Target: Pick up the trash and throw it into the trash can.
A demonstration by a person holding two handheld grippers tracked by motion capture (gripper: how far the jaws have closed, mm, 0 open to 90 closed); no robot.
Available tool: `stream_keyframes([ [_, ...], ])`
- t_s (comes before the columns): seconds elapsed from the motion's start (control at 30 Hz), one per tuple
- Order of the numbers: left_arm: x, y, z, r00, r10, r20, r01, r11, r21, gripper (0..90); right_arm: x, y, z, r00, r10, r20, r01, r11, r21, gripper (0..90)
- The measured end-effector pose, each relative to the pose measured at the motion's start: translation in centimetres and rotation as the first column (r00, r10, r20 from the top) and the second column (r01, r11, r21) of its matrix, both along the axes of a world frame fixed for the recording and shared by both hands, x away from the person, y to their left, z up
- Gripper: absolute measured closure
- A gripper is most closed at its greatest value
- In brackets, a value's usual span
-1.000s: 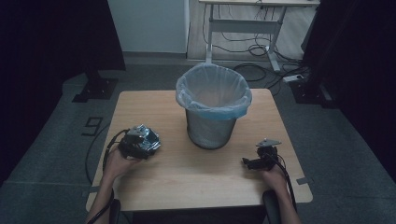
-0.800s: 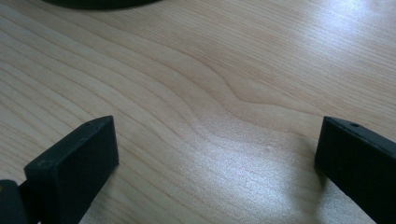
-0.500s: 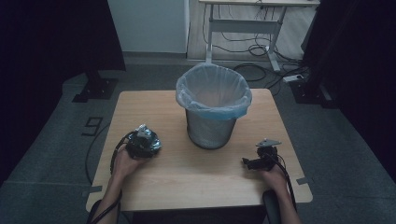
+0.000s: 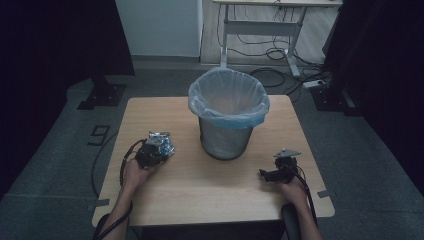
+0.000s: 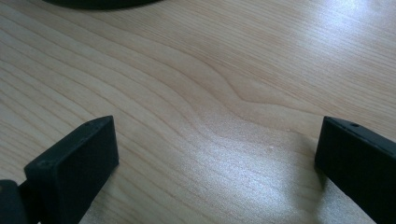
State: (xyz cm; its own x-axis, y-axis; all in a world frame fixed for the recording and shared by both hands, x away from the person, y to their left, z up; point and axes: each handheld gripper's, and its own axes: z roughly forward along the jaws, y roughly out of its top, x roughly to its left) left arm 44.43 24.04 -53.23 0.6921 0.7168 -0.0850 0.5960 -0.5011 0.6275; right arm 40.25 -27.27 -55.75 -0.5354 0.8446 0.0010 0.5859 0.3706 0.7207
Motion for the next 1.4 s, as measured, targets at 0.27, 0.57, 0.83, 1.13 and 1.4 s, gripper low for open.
stream_keyframes([
  [0.27,0.5,0.4,0.9,0.9998,0.012,-0.013,-0.013,0.9988,-0.047,89.2,0.0,0.0,0.0,1.0000,-0.001,-0.001,0.001,1.0000,0.001,0.0],
  [0.57,0.8,0.7,3.4,0.9998,0.020,0.005,-0.020,0.9969,-0.076,89.1,0.0,0.0,0.0,1.0000,-0.002,-0.002,0.002,1.0000,0.001,0.0],
  [0.83,1.4,0.5,6.1,0.9998,0.011,0.019,-0.010,0.9974,-0.071,88.9,0.0,0.0,0.0,1.0000,-0.002,-0.002,0.002,1.0000,0.001,0.0],
  [1.13,2.2,0.1,10.1,0.9985,0.005,0.054,0.001,0.9954,-0.096,88.8,0.0,0.0,0.0,1.0000,-0.002,-0.002,0.002,1.0000,0.000,0.0],
  [1.4,2.9,-0.4,13.4,0.9976,0.000,0.070,0.008,0.9943,-0.106,88.5,0.0,0.0,0.0,1.0000,-0.002,-0.002,0.002,1.0000,-0.001,0.0],
])
